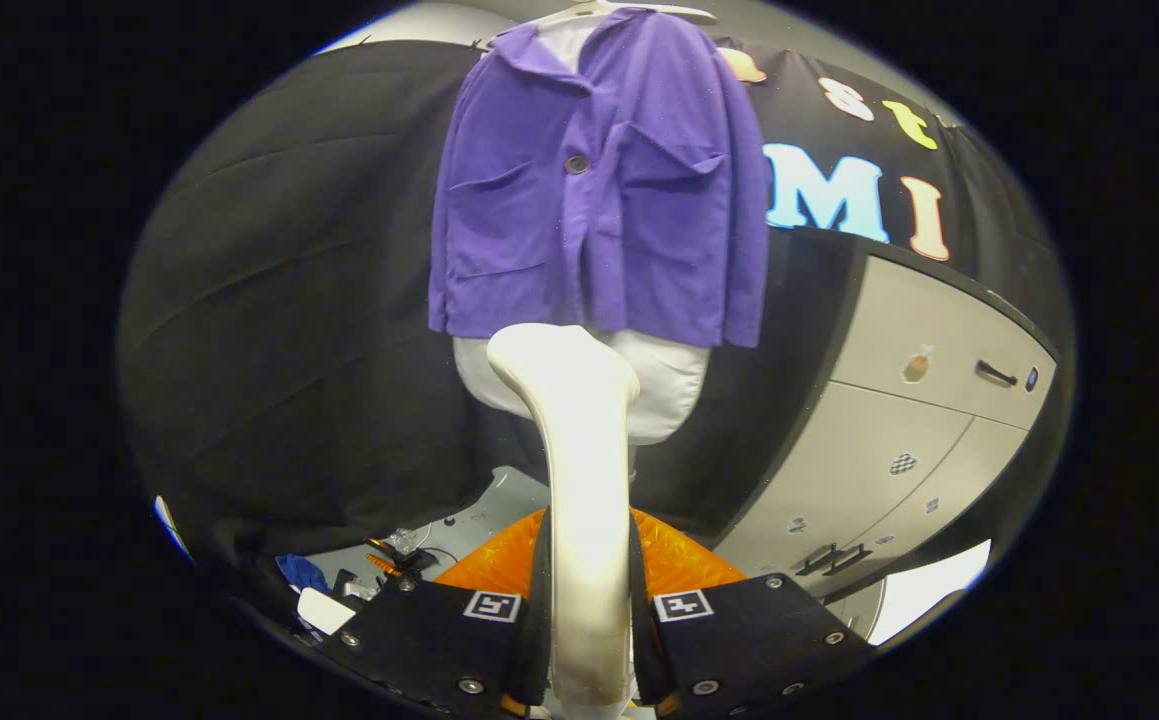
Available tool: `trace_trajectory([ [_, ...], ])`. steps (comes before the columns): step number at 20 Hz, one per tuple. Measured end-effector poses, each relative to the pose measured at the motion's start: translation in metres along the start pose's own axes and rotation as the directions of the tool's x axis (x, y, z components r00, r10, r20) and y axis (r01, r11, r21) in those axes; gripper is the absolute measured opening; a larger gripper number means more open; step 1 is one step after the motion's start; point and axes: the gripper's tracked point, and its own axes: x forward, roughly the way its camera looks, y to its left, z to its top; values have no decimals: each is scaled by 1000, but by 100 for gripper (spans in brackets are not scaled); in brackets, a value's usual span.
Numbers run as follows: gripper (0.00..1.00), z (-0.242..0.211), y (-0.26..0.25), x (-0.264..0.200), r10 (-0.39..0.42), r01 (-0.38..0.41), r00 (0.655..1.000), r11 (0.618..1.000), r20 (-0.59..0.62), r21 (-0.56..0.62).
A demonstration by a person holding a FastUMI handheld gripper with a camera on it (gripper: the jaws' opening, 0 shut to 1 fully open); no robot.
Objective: Iron the clothes twice with a garment steamer, once on the left side and once on the right side.
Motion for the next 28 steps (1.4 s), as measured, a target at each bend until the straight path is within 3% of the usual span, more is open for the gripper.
trace_trajectory([
  [11, 34, 36, -147, -154, -182, 153, 962, 976, 201, 153],
  [18, 33, 71, -175, -246, -273, 195, 881, 954, 385, 230],
  [22, 34, 102, -201, -292, -361, 240, 785, 927, 504, 289],
  [24, 33, 113, -210, -306, -383, 253, 762, 918, 522, 305],
  [28, 33, 120, -217, -320, -409, 275, 749, 908, 521, 318],
])
